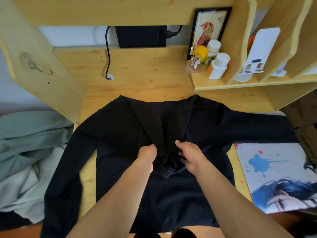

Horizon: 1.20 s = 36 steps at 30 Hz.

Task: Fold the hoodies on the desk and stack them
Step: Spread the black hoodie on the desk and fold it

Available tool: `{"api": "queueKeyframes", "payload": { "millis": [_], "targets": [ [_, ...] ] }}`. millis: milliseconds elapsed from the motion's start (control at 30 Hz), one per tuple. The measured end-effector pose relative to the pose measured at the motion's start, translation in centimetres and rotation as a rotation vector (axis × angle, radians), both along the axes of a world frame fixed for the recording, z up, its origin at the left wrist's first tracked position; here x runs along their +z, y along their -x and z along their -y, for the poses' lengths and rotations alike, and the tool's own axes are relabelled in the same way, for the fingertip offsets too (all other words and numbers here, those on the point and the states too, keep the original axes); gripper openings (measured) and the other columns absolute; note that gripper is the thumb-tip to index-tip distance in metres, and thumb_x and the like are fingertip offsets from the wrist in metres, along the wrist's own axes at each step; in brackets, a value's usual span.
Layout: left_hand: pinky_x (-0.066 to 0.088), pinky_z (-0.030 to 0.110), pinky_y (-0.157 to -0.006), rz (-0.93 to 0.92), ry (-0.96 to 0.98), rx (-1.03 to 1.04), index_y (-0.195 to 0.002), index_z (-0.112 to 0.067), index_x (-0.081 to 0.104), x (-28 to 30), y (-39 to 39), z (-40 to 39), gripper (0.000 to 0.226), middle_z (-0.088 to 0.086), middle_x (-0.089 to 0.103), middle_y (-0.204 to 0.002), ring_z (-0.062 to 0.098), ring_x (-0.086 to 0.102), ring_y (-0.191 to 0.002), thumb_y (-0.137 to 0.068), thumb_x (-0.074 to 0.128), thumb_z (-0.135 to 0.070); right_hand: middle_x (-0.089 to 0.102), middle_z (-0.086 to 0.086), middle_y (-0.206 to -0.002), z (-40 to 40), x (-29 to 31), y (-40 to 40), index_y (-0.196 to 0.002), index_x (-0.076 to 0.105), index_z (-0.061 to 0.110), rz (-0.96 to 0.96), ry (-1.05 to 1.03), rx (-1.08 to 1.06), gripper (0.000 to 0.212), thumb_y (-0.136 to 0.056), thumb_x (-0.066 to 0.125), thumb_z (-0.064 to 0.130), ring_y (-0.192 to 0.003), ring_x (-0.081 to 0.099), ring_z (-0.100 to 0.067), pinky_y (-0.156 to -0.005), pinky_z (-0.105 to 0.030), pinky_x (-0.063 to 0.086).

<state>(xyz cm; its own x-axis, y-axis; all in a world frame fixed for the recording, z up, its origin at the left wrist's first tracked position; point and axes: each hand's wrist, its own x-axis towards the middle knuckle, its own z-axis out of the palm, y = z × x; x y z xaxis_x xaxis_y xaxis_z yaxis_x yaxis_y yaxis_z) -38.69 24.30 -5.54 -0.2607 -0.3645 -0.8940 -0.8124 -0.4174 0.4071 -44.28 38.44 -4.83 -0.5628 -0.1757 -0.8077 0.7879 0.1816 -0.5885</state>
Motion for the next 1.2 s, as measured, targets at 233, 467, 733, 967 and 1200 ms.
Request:
{"api": "queueKeyframes", "payload": {
  "millis": [233, 467, 733, 967, 1200],
  "targets": [
    [0.061, 0.050, -0.087, -0.275, -0.150, 0.082, -0.115, -0.007, 0.068, 1.5, -0.4, -1.1, 0.028, 0.017, 0.076, -0.104, 0.033, 0.075, -0.095, -0.100, 0.065, -0.029, 0.074, -0.017, -0.110, 1.6, 2.6, -1.7, -0.119, 0.064, -0.001, 0.050, 0.282, -0.160, 0.027, -0.099, 0.062, 0.017, -0.103, 0.072, -0.030, -0.098, -0.047, 0.055],
    [0.057, 0.036, -0.066, -0.349, -0.363, 0.407, -0.099, -0.006, 0.070, 3.2, -2.9, 2.7, 0.012, 0.006, 0.073, -0.083, 0.020, 0.066, -0.072, -0.096, 0.063, -0.016, 0.072, -0.017, -0.116, -1.0, 4.8, 0.3, -0.126, 0.062, 0.003, 0.108, 0.315, -0.292, 0.029, -0.100, 0.055, 0.015, -0.110, 0.069, -0.034, -0.090, -0.051, 0.057],
    [0.044, 0.053, -0.113, -0.613, -0.382, 0.835, -0.114, 0.005, 0.057, 10.1, -3.0, 6.0, 0.016, 0.020, 0.063, -0.128, 0.038, 0.060, -0.124, -0.104, 0.049, -0.004, 0.057, -0.021, -0.129, -3.1, 12.5, 6.8, -0.129, 0.051, 0.005, 0.053, 0.460, -0.486, 0.033, -0.096, 0.055, 0.010, -0.114, 0.062, -0.037, -0.101, -0.059, 0.047],
    [0.058, 0.040, -0.079, -0.401, -0.369, 0.584, -0.095, -0.003, 0.057, 9.9, -3.3, 4.4, 0.021, 0.010, 0.059, -0.066, 0.011, 0.046, -0.043, -0.096, 0.037, 0.005, 0.065, -0.029, -0.119, -2.1, 12.3, 5.9, -0.125, 0.054, -0.003, 0.170, 0.406, -0.497, 0.035, -0.091, 0.045, -0.001, -0.108, 0.065, -0.044, -0.084, -0.057, 0.054],
    [0.054, 0.049, -0.092, -0.071, 0.175, 0.237, -0.111, -0.005, 0.058, 3.0, -6.2, 3.2, 0.027, 0.009, 0.057, -0.093, 0.030, 0.061, -0.087, -0.103, 0.056, -0.030, 0.064, -0.010, -0.107, -4.4, 4.7, 0.3, -0.103, 0.057, 0.012, -0.035, -0.263, -0.045, 0.010, -0.094, 0.058, 0.009, -0.102, 0.060, -0.027, -0.087, -0.044, 0.053]
  ]
}}
